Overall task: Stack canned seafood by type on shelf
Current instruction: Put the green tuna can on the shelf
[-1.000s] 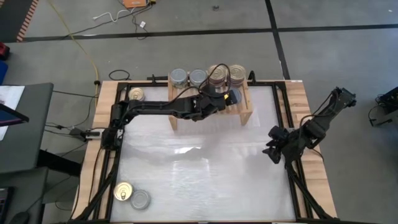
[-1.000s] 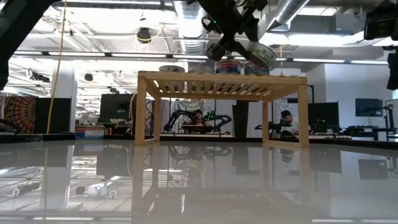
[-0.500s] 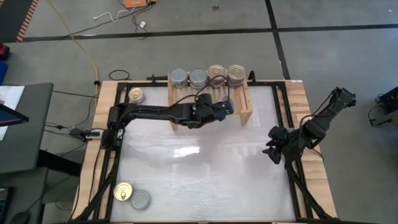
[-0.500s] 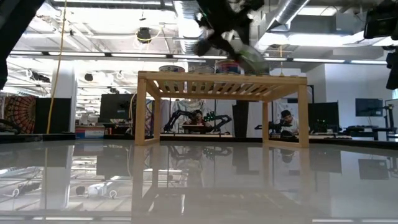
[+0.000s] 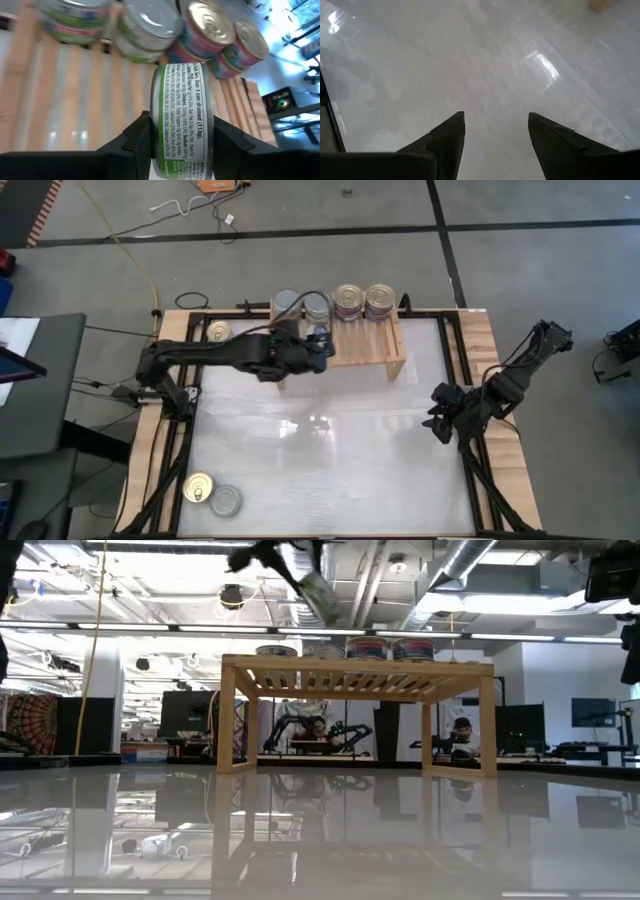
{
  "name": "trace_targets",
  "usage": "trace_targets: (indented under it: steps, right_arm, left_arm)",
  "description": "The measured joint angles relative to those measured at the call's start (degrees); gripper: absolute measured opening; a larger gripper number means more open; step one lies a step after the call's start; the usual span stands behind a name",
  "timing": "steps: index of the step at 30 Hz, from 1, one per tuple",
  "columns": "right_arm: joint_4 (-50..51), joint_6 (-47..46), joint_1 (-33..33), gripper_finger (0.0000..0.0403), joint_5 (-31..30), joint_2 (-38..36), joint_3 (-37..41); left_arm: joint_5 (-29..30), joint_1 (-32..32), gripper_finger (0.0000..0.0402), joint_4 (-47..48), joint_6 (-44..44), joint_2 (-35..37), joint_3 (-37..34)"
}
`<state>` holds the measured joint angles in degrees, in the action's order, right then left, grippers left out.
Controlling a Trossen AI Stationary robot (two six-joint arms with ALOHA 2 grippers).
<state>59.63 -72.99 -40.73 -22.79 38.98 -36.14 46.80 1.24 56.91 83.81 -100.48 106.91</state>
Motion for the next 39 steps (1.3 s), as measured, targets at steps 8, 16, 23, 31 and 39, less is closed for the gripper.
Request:
trace_targets:
  steps: [8, 16, 23, 31, 39]
  right_arm:
    - [-0.11, -1.03, 0.00, 0.0244, -0.64, 0.00, 0.00]
    - [-0.37, -4.71, 0.00, 0.0244, -3.26, 0.02, 0.00]
    - [-2.31, -9.82, 0.41, 0.0244, -7.73, 0.00, 0.00]
    - [-8.67, -10.12, 4.51, 0.0244, -8.20, 0.72, 0.00]
    - [-13.64, -10.14, 7.86, 0.0244, -8.20, 5.49, 0.00]
  left_arm:
    - [6.46, 4.23, 0.0146, 1.74, 12.54, 16.06, -19.45]
    - [11.76, 7.58, 0.0147, -20.74, 19.63, 35.63, -48.49]
    - [-1.31, -2.93, 0.0147, -50.54, -0.39, 43.42, -64.03]
    - [-34.40, -24.38, 0.0147, -57.06, -13.23, 50.40, -69.03]
    - [-42.33, -29.66, 0.0147, -52.78, -14.90, 50.16, -69.03]
